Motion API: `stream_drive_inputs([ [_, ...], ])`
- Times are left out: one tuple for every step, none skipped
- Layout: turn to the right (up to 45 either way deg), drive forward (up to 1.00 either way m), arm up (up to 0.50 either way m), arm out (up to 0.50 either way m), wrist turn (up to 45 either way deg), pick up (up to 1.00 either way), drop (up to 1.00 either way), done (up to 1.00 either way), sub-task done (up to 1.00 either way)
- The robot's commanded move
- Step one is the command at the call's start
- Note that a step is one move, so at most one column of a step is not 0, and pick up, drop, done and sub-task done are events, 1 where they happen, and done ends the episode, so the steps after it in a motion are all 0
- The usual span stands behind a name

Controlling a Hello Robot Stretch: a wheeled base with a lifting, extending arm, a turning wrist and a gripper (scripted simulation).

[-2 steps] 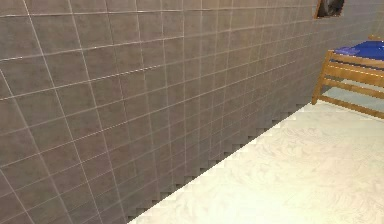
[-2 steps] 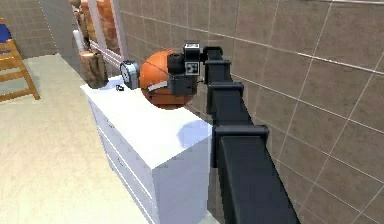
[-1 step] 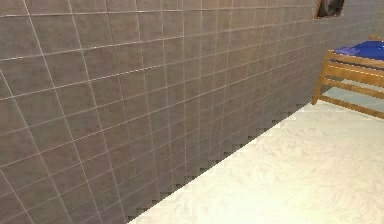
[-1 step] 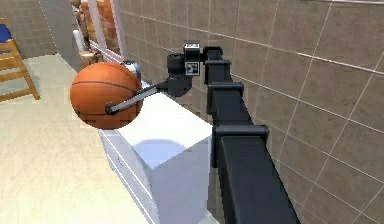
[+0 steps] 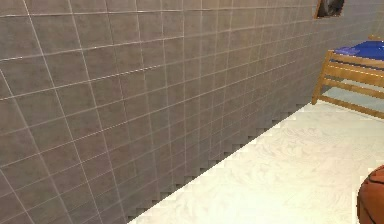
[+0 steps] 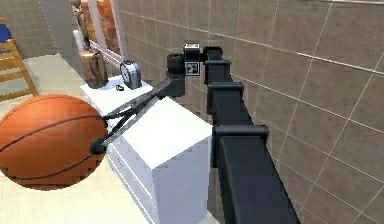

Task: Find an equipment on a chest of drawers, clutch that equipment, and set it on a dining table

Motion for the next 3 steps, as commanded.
stream_drive_inputs([
  [0.0,0.00,0.00,0.00,-21.0,0.00,0.00,0.00,0.00],
  [0.0,0.00,0.00,-0.34,0.0,0.00,0.00,0.00,0.00],
  [45.0,0.00,0.00,0.00,0.0,0.00,0.00,0.00,0.00],
])
